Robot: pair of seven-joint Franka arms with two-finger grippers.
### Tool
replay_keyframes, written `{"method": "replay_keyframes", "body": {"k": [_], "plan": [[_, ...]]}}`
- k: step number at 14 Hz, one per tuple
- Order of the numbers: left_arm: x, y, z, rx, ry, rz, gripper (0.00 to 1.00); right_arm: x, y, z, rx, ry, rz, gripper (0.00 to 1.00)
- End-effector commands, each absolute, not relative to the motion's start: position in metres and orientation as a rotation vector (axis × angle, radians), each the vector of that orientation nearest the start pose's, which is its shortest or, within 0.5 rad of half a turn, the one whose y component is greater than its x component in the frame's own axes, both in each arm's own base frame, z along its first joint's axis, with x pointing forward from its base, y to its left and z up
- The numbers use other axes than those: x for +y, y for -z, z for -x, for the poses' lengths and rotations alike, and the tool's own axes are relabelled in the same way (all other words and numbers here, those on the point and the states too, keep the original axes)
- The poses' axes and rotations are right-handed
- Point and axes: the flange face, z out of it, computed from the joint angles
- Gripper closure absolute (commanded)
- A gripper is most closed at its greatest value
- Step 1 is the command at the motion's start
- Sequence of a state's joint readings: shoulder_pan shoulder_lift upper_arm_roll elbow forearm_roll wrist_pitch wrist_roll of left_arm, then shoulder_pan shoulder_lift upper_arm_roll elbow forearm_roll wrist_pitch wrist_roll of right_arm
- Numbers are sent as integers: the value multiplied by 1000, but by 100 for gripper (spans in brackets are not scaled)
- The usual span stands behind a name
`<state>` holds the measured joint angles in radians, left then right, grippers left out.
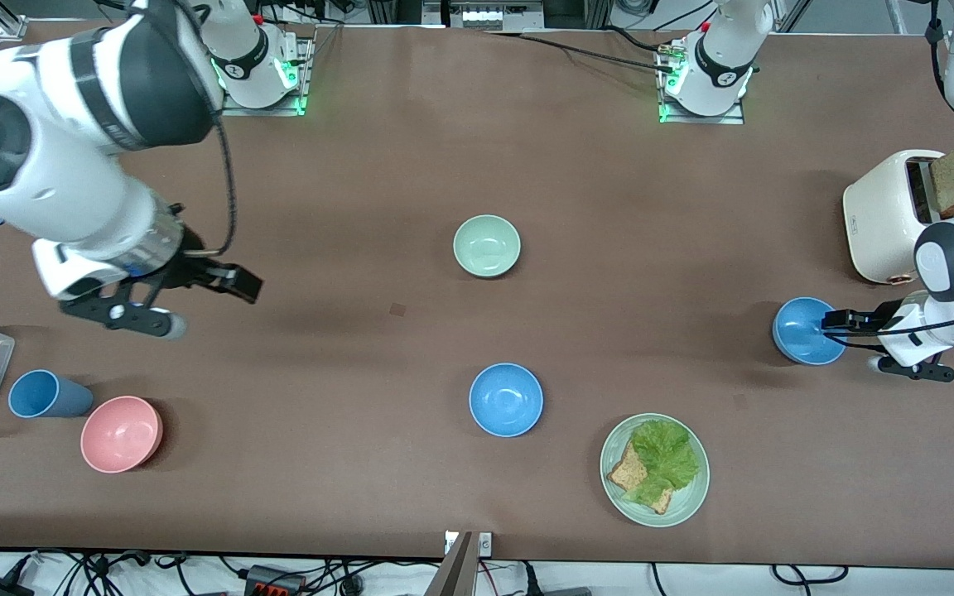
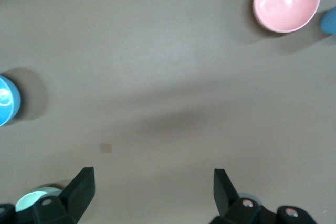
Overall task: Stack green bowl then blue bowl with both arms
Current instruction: 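Release the green bowl with the right gripper while the left gripper reaches the blue bowl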
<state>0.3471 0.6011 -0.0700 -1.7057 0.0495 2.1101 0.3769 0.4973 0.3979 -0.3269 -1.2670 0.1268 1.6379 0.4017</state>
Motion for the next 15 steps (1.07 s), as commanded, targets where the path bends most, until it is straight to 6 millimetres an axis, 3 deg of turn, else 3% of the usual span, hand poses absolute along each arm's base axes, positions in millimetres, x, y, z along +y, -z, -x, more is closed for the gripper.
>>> {"method": "replay_keyframes", "body": {"k": [1,4,5,10,15], "plan": [[188,-224,-625,224,-289,3176,10,109,-555,-654,335,4,3097,0],[187,-218,-624,226,-301,3177,17,66,-585,-649,371,66,3067,0],[187,-217,-624,226,-304,3177,25,52,-589,-649,380,81,3075,0],[185,-215,-628,233,-275,3175,50,-31,-608,-624,177,94,3088,0],[182,-216,-629,249,-268,3176,74,-37,-612,-612,130,30,3129,0]]}}
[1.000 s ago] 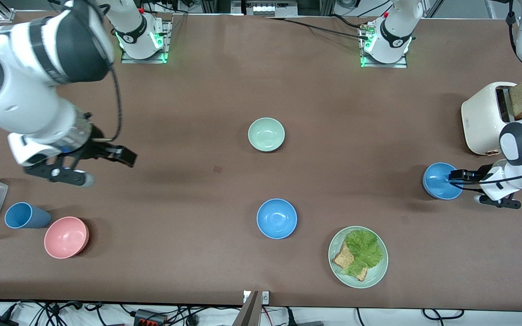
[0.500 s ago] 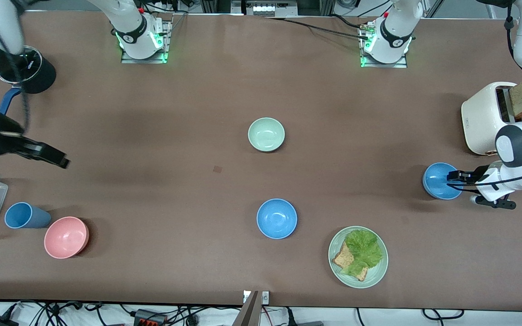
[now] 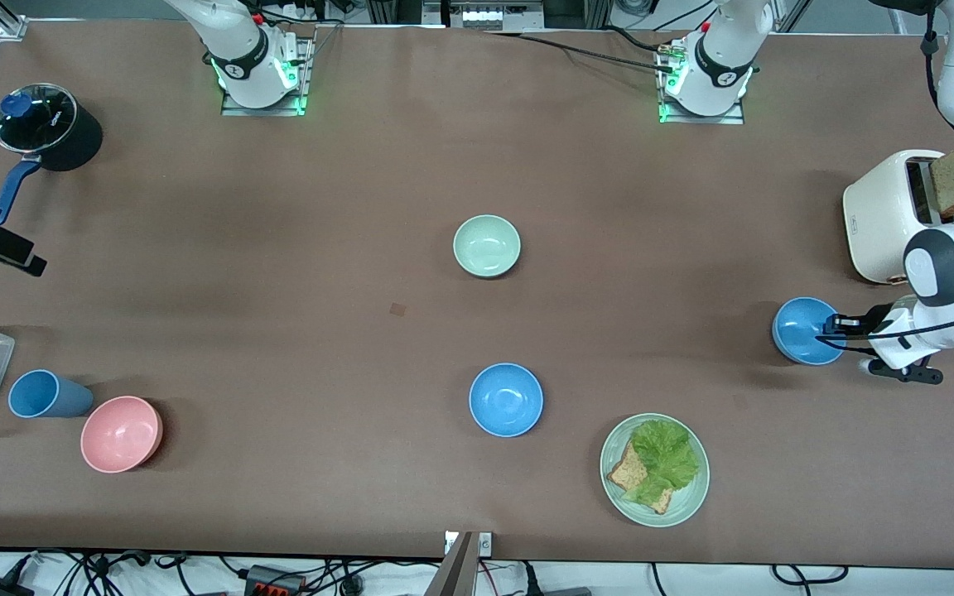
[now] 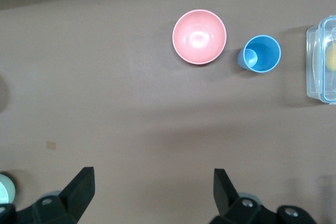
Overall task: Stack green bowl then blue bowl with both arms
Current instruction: 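Grasp the rim of the blue bowl with the left gripper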
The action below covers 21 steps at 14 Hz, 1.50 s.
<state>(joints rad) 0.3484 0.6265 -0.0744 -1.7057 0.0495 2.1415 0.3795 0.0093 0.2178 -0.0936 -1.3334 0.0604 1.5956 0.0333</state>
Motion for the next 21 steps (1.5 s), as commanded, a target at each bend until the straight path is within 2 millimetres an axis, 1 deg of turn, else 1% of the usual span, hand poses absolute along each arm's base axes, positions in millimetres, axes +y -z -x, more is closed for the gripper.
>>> {"method": "replay_keyframes", "body": {"k": [1,2,3,5,6,8,10,13,14,16,17,19,21], "plan": [[181,-216,-630,253,-265,3176,77,-39,-611,-611,90,15,3146,0],[180,-216,-630,258,-264,3177,81,-37,-612,-609,80,10,3146,0],[180,-215,-630,258,-267,3177,86,-36,-609,-607,85,-2,3145,0],[176,-216,-631,265,-266,3177,97,-35,-601,-595,86,-21,3142,0],[176,-217,-632,267,-264,3177,99,-34,-593,-588,89,-28,3139,0],[175,-217,-632,272,-268,3177,99,-36,-582,-573,90,22,3136,0],[169,-220,-633,275,-272,3180,99,-36,-574,-559,95,15,3132,0],[158,-228,-634,305,-305,3197,100,-37,-574,-561,76,15,3135,0],[157,-237,-635,309,-305,3196,100,-38,-573,-562,76,10,3135,0],[151,-248,-634,314,-320,3207,100,-38,-575,-565,80,15,3128,0],[146,-250,-635,323,-328,3210,100,-38,-575,-565,84,15,3128,0],[145,-258,-636,327,-330,3209,100,-42,-578,-565,97,28,3122,0],[141,-261,-637,338,-343,3213,100,-40,-578,-565,87,25,3128,0]]}}
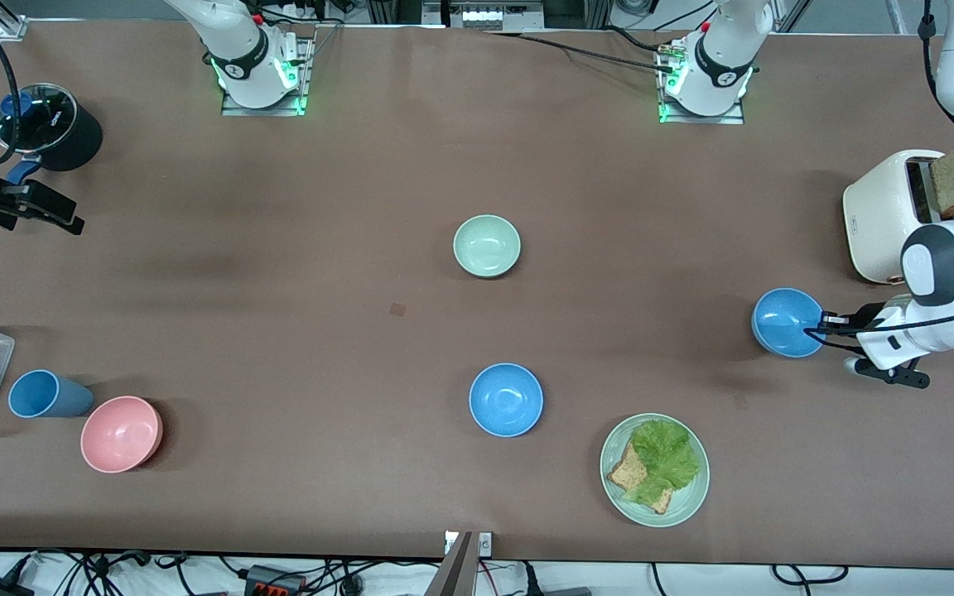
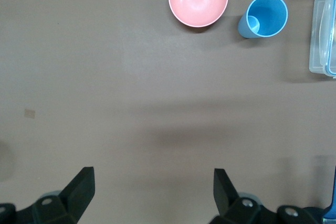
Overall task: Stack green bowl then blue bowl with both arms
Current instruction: 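Grasp the rim of the blue bowl with the left gripper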
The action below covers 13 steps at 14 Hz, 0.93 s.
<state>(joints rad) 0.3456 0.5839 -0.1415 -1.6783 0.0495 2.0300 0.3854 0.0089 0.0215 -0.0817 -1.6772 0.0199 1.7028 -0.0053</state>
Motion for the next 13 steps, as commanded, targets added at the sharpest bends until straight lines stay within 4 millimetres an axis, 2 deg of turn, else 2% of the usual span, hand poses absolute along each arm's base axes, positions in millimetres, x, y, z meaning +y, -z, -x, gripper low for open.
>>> {"method": "replay_keyframes", "body": {"k": [1,4,6,8,11,13], "plan": [[139,-266,-637,336,-338,3214,100,-40,-578,-565,86,25,3130,0],[134,-273,-635,314,-355,3247,100,-42,-580,-566,92,42,3128,0],[123,-277,-635,338,-379,3253,100,-49,-578,-566,114,42,3123,0],[112,-293,-635,351,-367,3271,100,-44,-578,-567,100,42,3123,0],[77,-321,-637,313,-391,3355,100,-44,-578,-567,100,47,3123,0],[40,-335,-637,237,-470,3373,100,-41,-581,-566,90,47,3127,0]]}}
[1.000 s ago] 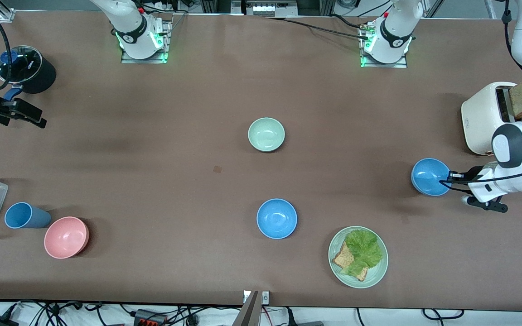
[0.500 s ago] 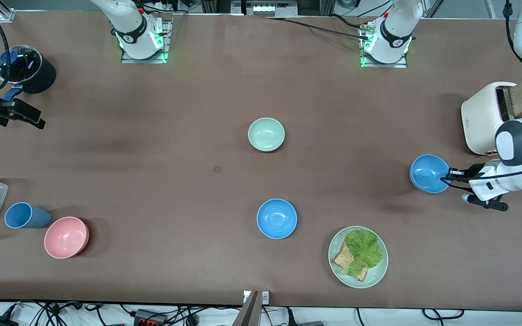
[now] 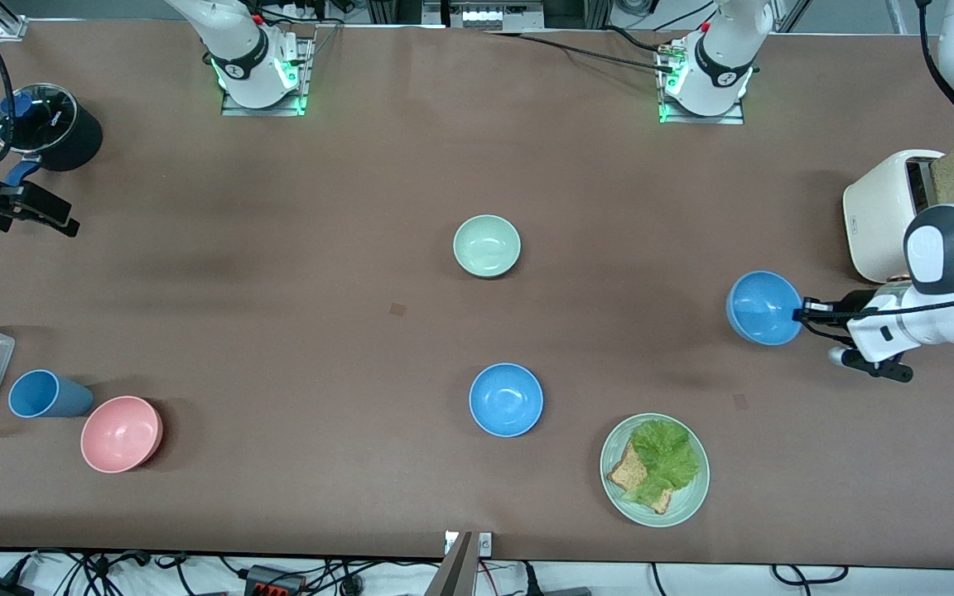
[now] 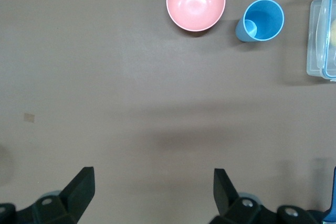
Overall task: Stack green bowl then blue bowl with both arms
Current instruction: 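Carry the blue bowl over the green bowl with the left gripper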
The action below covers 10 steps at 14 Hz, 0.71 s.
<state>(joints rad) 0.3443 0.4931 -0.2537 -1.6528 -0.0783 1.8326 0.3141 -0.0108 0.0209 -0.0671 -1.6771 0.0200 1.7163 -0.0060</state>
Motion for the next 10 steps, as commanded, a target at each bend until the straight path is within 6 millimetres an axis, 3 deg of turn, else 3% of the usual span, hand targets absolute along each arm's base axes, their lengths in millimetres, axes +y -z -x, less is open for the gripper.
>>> {"method": "replay_keyframes", "body": {"k": [1,6,10], "plan": [[22,-345,-636,173,-489,3370,100,-40,-582,-565,84,46,3133,0],[-95,-370,-625,-180,-589,3347,100,-34,-584,-563,69,39,3131,0],[-195,-382,-608,-580,-618,3291,100,-29,-588,-564,48,53,3128,0]]}}
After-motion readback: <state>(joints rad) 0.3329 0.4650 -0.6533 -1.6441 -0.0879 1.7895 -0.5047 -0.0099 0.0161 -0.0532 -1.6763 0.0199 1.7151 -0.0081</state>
